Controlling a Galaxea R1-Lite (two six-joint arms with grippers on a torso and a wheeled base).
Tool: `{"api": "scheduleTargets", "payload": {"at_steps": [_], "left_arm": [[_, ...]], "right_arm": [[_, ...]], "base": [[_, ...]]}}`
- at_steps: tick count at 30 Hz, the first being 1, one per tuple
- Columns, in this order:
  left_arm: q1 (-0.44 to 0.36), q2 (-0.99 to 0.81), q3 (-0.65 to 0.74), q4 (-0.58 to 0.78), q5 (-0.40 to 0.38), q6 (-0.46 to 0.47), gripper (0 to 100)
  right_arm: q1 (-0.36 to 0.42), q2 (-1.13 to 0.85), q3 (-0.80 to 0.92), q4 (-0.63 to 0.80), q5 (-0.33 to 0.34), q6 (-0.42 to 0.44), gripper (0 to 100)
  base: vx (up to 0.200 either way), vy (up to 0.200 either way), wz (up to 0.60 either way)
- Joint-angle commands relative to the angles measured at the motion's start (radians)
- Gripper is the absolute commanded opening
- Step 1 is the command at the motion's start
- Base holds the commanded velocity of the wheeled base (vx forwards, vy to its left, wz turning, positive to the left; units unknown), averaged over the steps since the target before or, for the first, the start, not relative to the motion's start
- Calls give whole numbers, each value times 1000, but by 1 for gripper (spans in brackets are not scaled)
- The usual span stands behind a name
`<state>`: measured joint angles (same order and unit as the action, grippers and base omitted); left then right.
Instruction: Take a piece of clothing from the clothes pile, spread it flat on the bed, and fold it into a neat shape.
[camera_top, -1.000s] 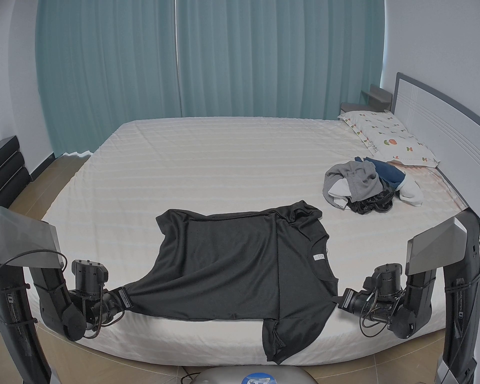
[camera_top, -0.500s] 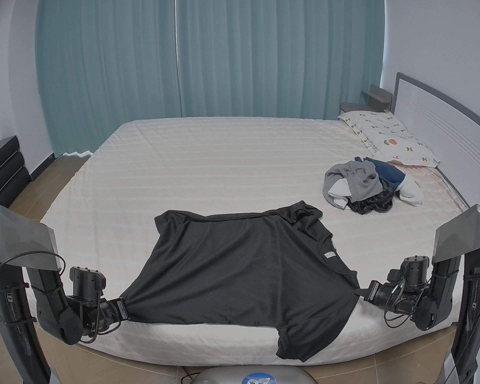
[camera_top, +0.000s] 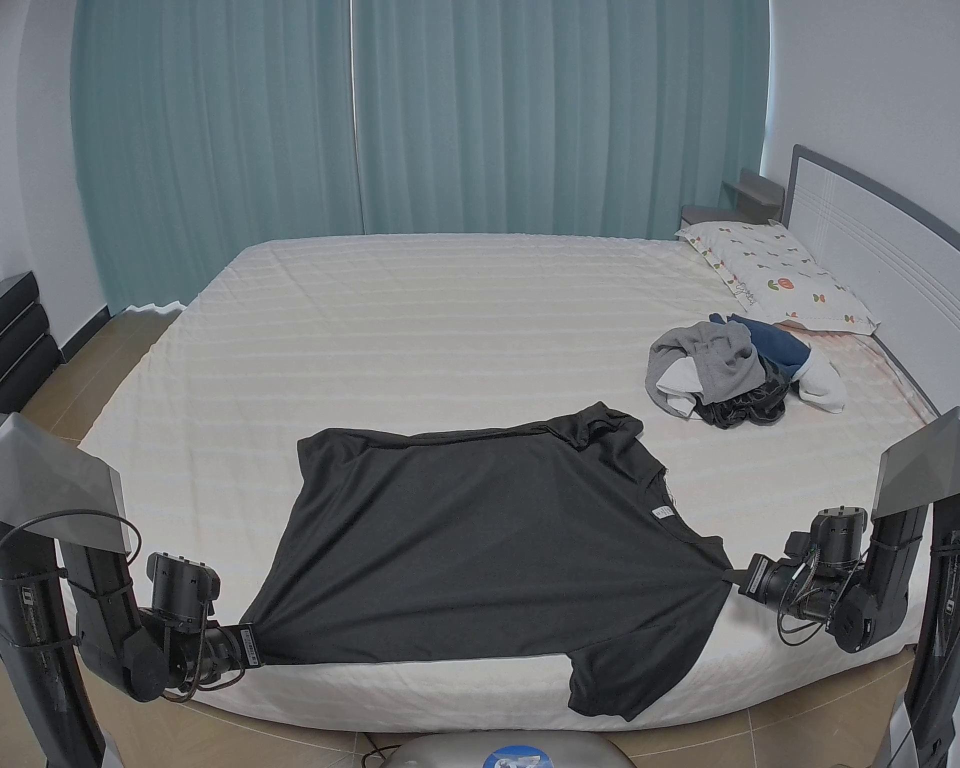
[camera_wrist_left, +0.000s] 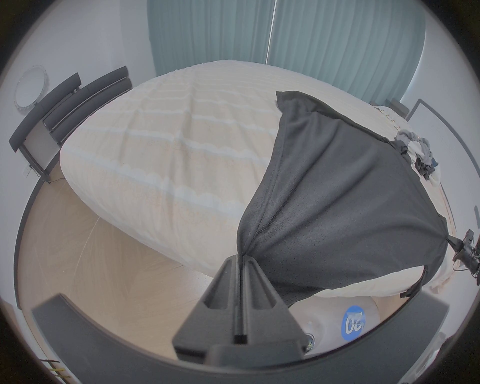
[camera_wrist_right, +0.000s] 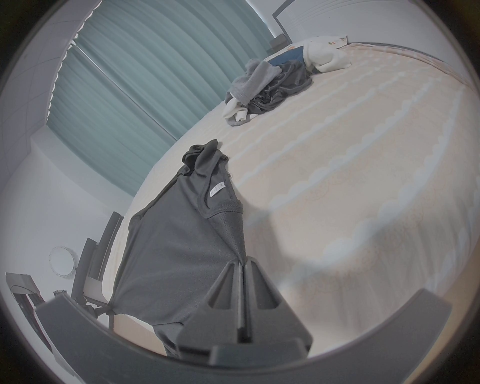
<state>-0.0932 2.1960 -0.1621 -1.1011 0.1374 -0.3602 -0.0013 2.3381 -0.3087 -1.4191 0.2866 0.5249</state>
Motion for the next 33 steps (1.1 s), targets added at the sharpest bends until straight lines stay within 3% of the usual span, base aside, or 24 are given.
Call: {"api": "scheduleTargets", "payload": {"at_steps": [1,6,7,8,9,16,20,25,33], "left_arm": [[-8,21,1,-2,-1,0,0],[-8,24,3,-3,-1,1,0],[-8,24,3,-3,-1,1,0],[-8,25,3,0,-1,0,0],[-8,25,-2,-2,-1,0,100],[0,10,-7,-11,-27,-5,100],[35,-55,-28,-13,-124,-14,100],[43,-119,-34,-14,-214,-34,100],[43,-125,-60,-14,-233,-103,100]], "right_arm": [[6,43,-1,-1,0,-9,0],[12,46,0,0,0,-14,0],[12,46,0,0,0,-14,100],[14,49,2,0,0,-14,100],[14,55,0,0,0,-14,100],[-29,-42,8,-18,3,15,100],[-63,-102,-1,-7,31,69,100],[-62,-60,-13,-15,29,75,100],[-65,-49,-13,-20,26,76,100]], "base": [[0,0,0],[0,0,0],[0,0,0],[0,0,0],[0,0,0],[0,0,0],[0,0,0],[0,0,0],[0,0,0]]}}
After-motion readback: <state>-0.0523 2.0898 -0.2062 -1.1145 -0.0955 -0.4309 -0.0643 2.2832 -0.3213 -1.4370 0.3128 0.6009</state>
